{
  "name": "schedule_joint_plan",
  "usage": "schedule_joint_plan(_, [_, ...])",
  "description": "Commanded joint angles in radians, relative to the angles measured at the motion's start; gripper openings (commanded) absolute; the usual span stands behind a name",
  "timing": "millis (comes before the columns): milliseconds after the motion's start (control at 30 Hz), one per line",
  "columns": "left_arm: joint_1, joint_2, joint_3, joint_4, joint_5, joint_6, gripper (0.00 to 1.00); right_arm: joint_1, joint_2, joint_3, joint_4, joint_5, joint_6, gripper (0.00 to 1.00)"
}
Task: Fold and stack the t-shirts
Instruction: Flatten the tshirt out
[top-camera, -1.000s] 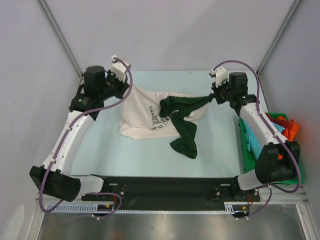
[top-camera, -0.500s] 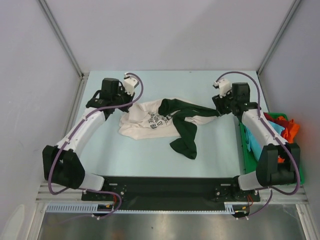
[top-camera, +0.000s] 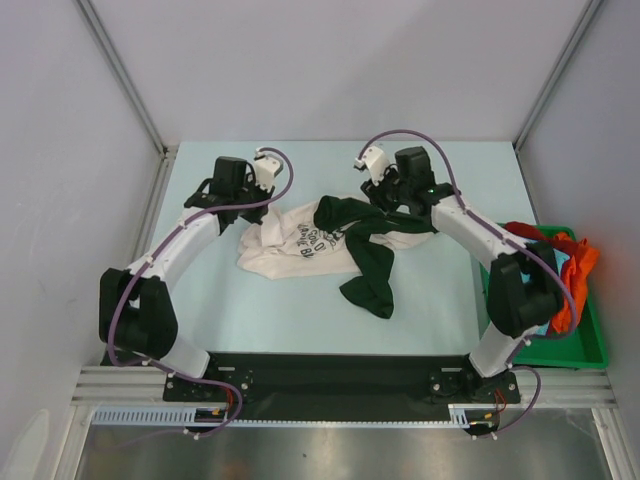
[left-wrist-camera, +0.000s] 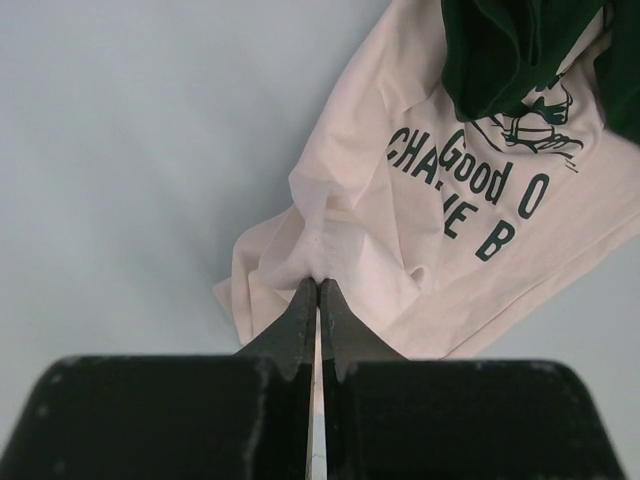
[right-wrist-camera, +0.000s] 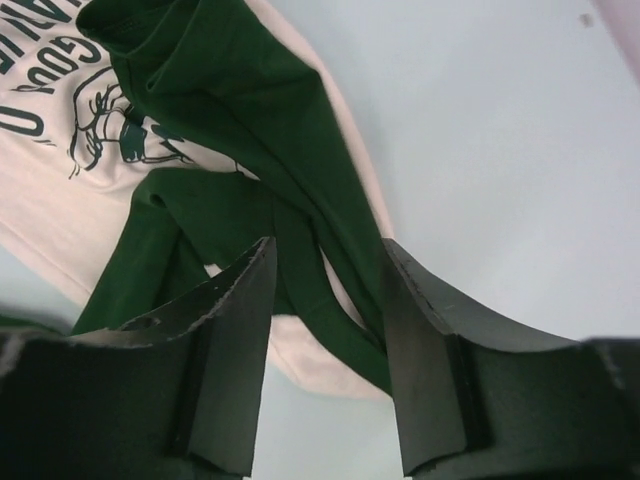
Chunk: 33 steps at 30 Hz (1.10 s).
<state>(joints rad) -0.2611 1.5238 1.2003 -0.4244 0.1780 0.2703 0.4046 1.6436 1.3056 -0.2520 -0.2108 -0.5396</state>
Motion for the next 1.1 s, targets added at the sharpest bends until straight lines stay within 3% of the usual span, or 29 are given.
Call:
schedule_joint_plan(0, [0.005, -0.047, 0.005, 0.044, -0.008, -0.011, 0.00, 0.030, 0.106, 0.093, 0.056, -0.035, 0.024, 0.48])
schedule_joint_plan(133, [0.005, -0.053, -0.002, 0.042, -0.021, -0.006, 0.00, 0.066, 0.232, 0.207, 0.037, -0.062, 0.018, 0.45])
schedule_joint_plan(467, [0.008, -0.033, -0.002, 0.044, -0.028, -0.003, 0.00, 0.149, 0.324, 0.273, -0.023, -0.145, 0.000, 0.46])
schedule_joint_plan(800, [0.026, 0.002, 0.024, 0.042, -0.011, -0.017, 0.01, 0.158, 0.456, 0.380, -0.072, -0.111, 0.021, 0.55])
schedule_joint_plan(1067, [0.036, 0.021, 0.038, 0.044, -0.005, -0.028, 0.00, 0.161, 0.496, 0.408, -0.084, -0.090, 0.018, 0.53])
